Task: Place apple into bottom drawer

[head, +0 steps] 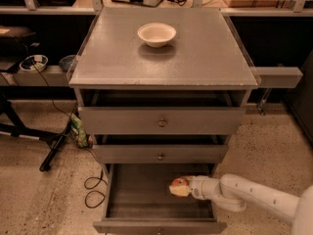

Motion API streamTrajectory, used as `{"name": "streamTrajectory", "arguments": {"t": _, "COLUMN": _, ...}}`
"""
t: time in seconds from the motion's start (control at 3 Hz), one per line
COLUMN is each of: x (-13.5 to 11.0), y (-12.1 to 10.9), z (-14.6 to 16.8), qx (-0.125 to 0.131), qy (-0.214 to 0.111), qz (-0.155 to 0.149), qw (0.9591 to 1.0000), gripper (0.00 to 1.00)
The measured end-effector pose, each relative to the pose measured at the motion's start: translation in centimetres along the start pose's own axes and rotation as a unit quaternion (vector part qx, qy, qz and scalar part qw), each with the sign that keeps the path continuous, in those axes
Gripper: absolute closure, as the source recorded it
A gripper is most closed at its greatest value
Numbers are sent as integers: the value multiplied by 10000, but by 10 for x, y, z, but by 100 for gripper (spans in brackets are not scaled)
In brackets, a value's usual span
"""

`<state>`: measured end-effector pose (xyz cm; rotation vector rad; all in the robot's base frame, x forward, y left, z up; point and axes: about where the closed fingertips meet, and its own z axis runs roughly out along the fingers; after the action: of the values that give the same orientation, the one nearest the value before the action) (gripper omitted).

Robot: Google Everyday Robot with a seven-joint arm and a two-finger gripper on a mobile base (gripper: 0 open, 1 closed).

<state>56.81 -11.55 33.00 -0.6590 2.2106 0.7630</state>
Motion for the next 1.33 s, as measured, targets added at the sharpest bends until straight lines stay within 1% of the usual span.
{"name": "streamTrajectory", "arguments": {"t": 0.33, "x": 11, "y": -10, "z": 8, "qx": 30, "qy": 135, "qz": 120, "qw": 9998, "gripper": 100}}
{"name": "streamTrajectory", "arguments": {"t": 1.0, "x": 14, "y": -8, "z": 8, "qx": 103, "qy": 60, "qz": 107, "qw": 9999, "gripper": 100}}
{"name": "streamTrajectory", "arguments": {"t": 1.33, "x": 34, "y": -26, "z": 41, "qx": 262, "qy": 90, "qz": 485, "qw": 9984, "gripper": 100}}
